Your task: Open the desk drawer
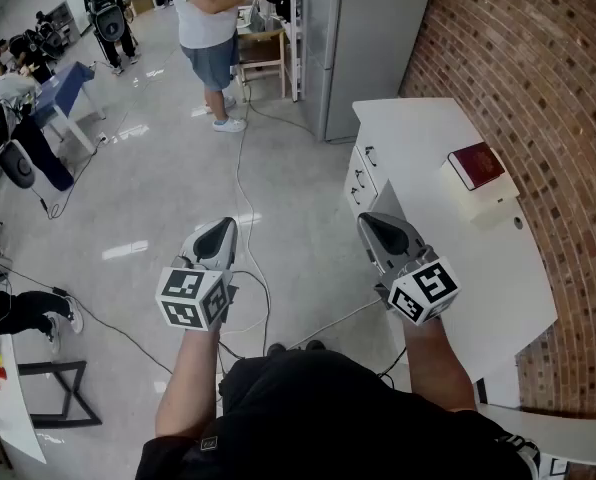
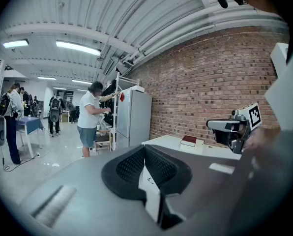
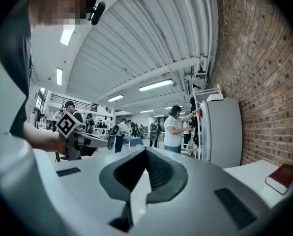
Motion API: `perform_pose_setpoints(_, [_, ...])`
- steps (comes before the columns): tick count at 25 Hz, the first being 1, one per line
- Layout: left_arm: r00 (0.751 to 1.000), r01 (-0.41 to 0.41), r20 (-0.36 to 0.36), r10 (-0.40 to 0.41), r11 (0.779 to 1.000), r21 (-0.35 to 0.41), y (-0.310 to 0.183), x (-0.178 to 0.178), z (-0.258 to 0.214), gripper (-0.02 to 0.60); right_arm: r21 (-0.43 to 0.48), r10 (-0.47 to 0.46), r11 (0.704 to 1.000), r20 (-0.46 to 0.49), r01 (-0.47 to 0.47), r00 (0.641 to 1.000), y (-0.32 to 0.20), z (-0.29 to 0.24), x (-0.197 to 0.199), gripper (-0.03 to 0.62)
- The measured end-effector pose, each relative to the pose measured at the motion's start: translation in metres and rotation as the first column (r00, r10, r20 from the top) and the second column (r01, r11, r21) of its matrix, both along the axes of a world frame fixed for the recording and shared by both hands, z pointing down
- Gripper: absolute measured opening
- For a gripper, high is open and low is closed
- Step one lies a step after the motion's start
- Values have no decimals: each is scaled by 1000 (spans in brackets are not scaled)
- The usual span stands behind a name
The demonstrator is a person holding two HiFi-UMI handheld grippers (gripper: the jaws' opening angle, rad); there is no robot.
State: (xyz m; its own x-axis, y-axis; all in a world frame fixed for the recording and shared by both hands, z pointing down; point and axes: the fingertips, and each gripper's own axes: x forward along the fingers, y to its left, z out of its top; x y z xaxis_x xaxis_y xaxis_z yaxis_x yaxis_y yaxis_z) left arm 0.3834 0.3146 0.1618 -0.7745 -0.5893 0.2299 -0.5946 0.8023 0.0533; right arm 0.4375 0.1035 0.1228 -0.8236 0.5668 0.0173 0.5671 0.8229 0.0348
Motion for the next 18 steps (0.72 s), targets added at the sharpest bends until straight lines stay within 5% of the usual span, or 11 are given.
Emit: perform_pose_setpoints(18, [1000, 2, -1, -2, 1000, -7, -6, 12, 0, 22, -19, -88, 996, -41, 87, 995, 7, 10, 12, 14])
